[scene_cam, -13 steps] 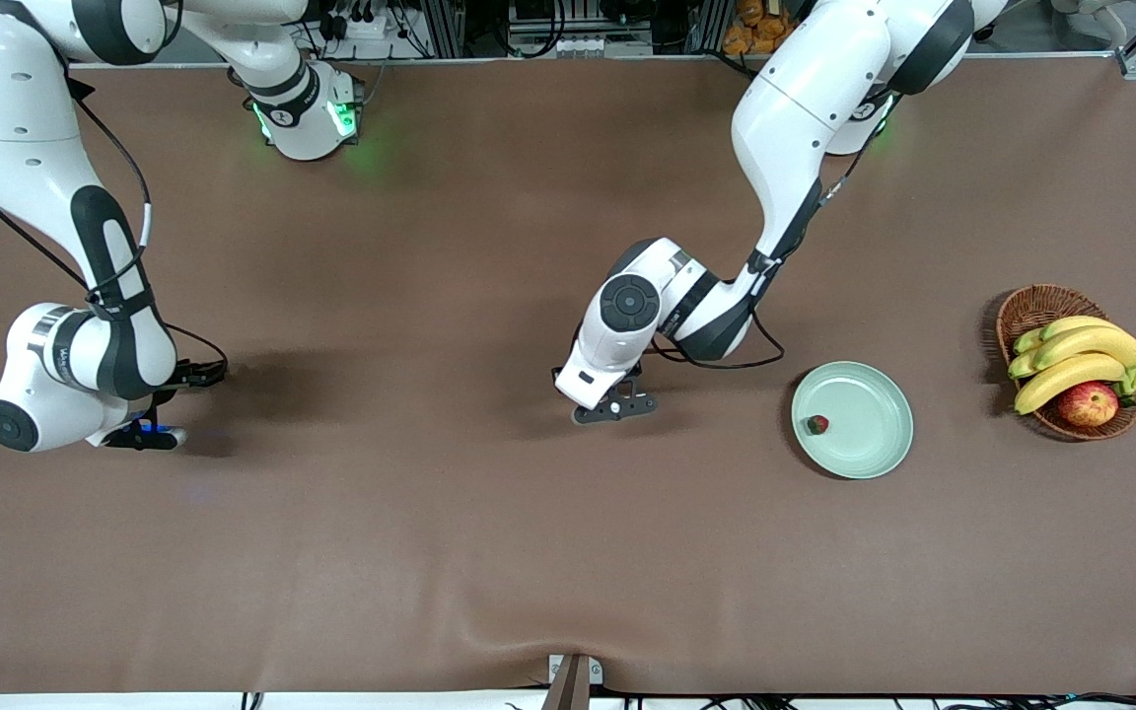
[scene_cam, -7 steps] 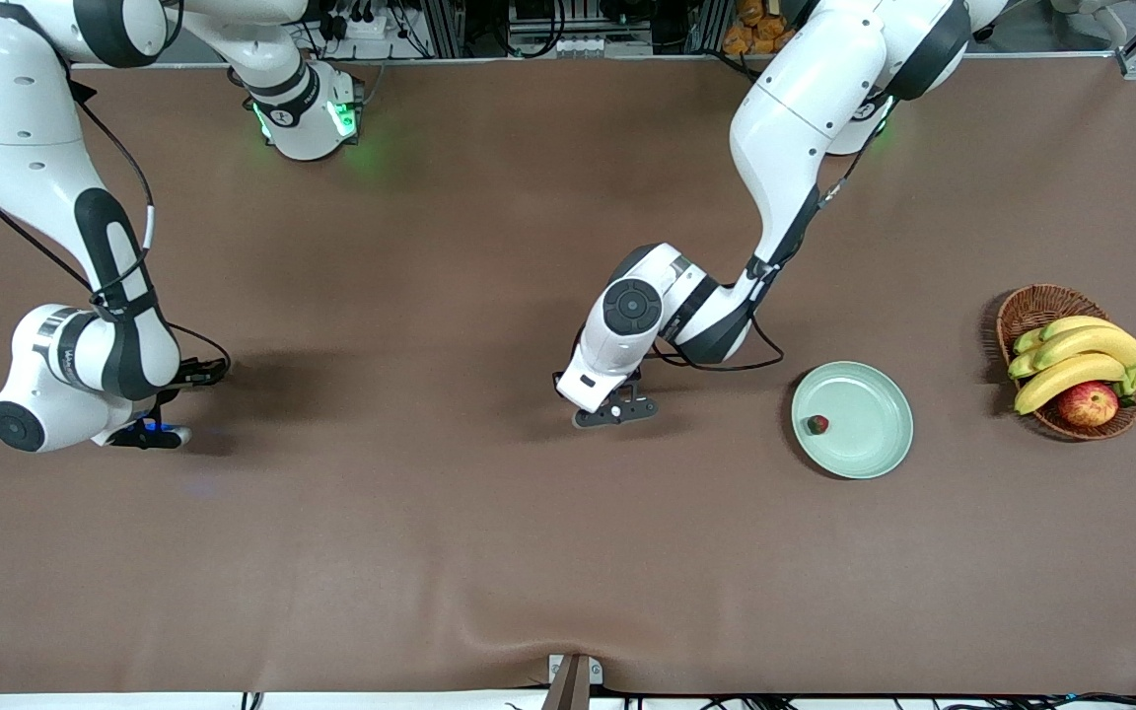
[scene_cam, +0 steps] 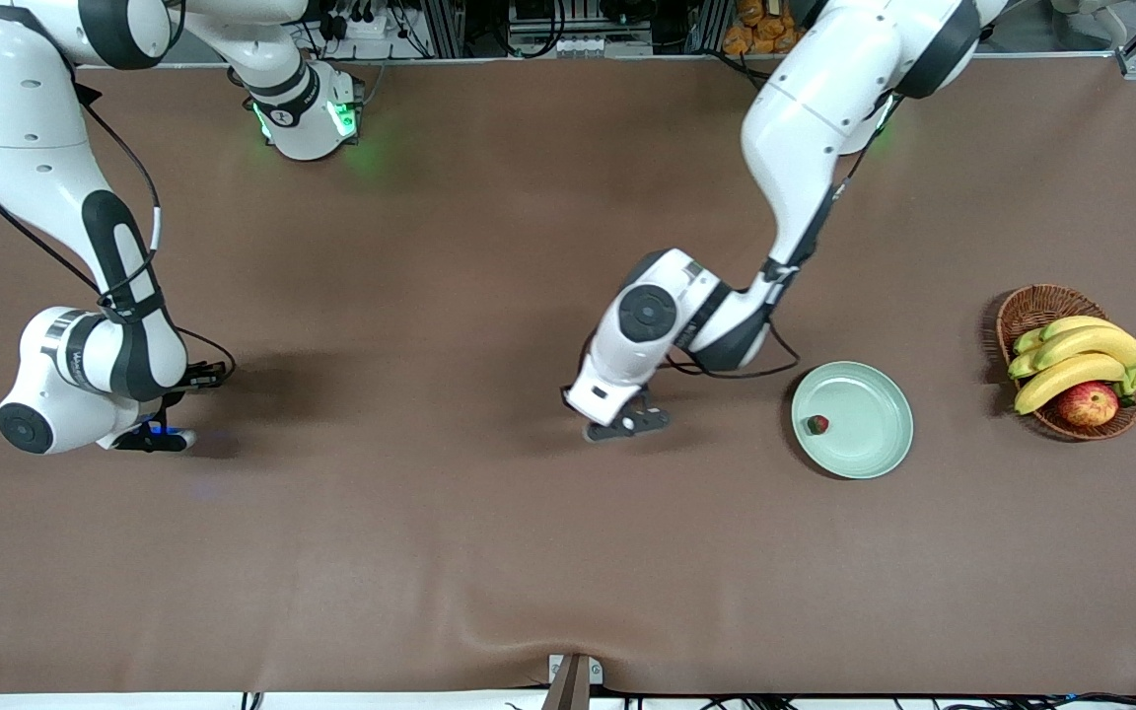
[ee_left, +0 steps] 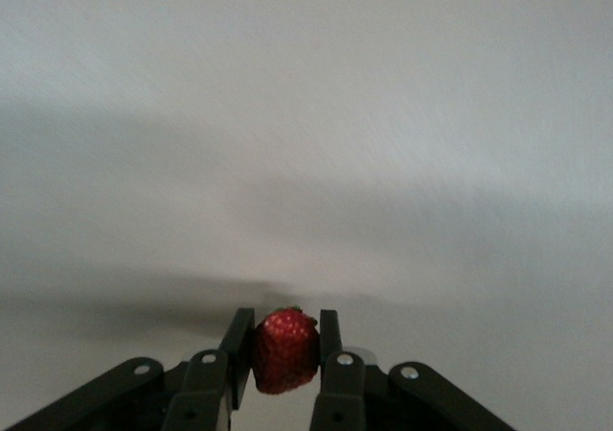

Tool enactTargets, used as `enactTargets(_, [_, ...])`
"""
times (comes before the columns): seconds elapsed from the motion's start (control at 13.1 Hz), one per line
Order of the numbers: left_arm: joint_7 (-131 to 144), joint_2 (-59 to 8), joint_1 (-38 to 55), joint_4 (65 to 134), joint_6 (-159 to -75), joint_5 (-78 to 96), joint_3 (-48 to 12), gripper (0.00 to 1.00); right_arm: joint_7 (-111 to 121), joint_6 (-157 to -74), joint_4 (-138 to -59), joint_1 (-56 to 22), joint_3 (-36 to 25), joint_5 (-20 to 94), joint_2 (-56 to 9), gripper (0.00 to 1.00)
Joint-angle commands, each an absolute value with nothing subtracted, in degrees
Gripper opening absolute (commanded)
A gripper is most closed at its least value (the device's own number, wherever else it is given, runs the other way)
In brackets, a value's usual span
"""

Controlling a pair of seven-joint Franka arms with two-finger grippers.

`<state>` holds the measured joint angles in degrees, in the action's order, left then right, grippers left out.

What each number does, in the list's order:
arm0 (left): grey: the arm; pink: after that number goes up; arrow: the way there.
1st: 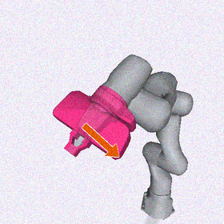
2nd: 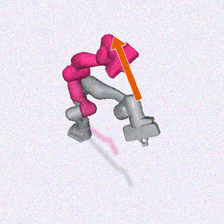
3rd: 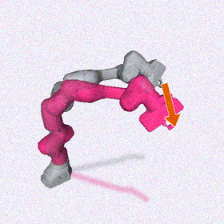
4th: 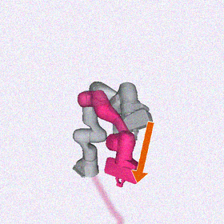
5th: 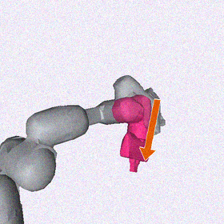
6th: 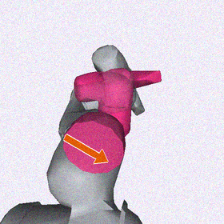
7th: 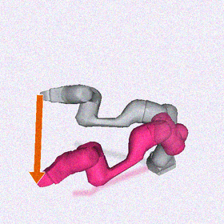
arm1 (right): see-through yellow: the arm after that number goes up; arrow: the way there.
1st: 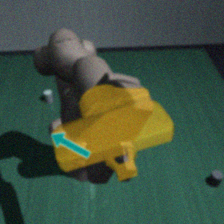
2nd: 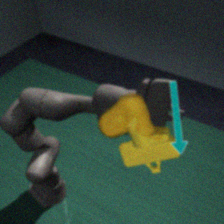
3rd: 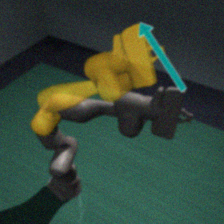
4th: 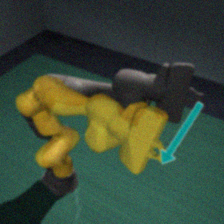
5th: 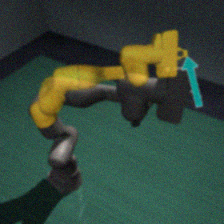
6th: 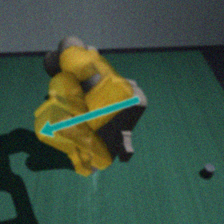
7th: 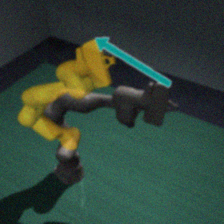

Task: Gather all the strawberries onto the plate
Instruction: 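Drop the strawberry on the plate while the right gripper brings the third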

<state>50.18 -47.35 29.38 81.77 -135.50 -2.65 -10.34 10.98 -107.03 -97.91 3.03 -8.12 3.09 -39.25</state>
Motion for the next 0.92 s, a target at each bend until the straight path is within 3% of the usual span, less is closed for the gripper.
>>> enactTargets(0.0, [42.93, -39.66, 21.83, 83.32, -124.5, -2.81, -11.07, 0.0, 8.89, -106.7, -94.51, 0.19, -7.82, 2.9, -38.5, 0.0])
enactTargets(0.23, [30.19, -37.62, 13.65, 83.67, -113.93, -2.81, -11.07, 0.0, -2.59, -106.7, -90.97, -7.53, -6.25, 4.91, -38.06, 0.0])
enactTargets(0.53, [17.96, -37.62, 5.9, 85.95, -112.15, -3.08, -10.72, 0.0, -21.76, -107.05, -89.39, -18.35, -4.57, 22.0, -38.14, 0.0])
enactTargets(0.69, [15.3, -38.4, 4.05, 86.22, -112.15, -3.51, -10.28, 0.09, -24.69, -108.88, -88.77, -22.57, -4.57, 35.44, -38.84, 0.0])
enactTargets(0.84, [14.94, -38.85, 2.3, 86.4, -112.15, -11.04, -10.37, 0.26, -24.87, -117.12, -89.12, -26.96, -4.57, 47.93, -39.28, 0.0])
